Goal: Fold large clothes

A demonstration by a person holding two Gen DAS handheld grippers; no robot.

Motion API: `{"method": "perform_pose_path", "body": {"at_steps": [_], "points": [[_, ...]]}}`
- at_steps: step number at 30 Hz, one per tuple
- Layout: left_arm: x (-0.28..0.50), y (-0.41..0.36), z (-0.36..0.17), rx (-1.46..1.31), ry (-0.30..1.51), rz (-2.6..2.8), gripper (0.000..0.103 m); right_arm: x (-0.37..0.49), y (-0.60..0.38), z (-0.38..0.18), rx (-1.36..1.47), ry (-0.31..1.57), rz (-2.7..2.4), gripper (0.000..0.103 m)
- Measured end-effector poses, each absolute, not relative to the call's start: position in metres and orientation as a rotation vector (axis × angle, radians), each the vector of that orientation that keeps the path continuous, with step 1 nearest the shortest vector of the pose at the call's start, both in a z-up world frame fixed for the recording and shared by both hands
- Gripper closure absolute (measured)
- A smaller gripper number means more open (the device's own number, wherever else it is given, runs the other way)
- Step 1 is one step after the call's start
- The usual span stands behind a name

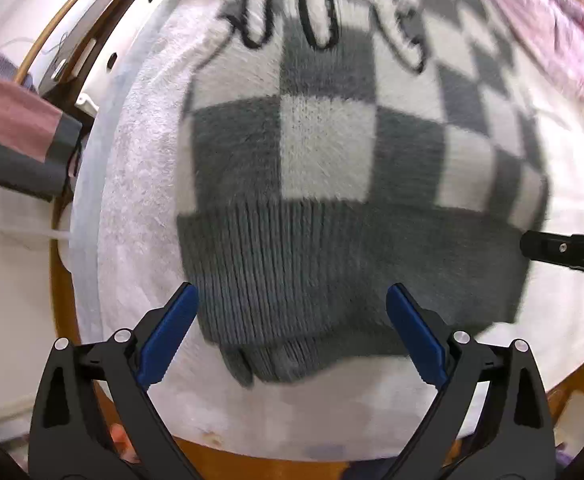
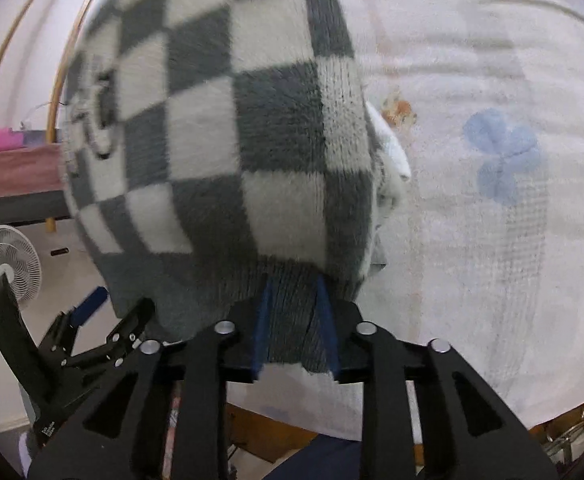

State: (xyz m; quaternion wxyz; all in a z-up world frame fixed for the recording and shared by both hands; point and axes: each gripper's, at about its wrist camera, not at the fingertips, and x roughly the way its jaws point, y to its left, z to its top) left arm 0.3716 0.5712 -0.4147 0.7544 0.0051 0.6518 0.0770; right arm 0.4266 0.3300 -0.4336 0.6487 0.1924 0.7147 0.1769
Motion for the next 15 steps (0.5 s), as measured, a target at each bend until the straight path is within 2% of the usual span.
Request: {"method": "perform_pose_path", "body": {"at_steps": [1, 4, 7, 10, 13, 15], "points": [[0.37, 0.571, -0.405, -0.015, 1.408, 0.168, 0.008, 0.425, 0.327, -0.423, 0.418, 1.604, 0.403, 0.062], [0.368, 0.565, -0.371, -0.101, 1.368, 0.164, 0.008, 0.416, 0.315, -0.385, 0.328, 1.53, 0.395, 0.052], [0.366, 0.55, -0.332, -0.164, 1.321, 0.127, 0.008, 0.402, 0.301, -0.341, 0.247, 1.462, 0.368, 0.037], [0.366, 0.526, -0.296, -0.168, 1.259, 0.081, 0.008, 0.389, 0.284, -0.303, 0.219, 1.398, 0.354, 0.031], [0.362, 0.492, -0.266, -0.132, 1.221, 0.029, 0.008, 0.374, 0.265, -0.272, 0.195, 1.321, 0.309, 0.019], [0.357, 0.473, -0.25, -0.121, 1.199, 0.009, 0.008, 0.366, 0.248, -0.256, 0.207, 1.279, 0.293, 0.016]]}}
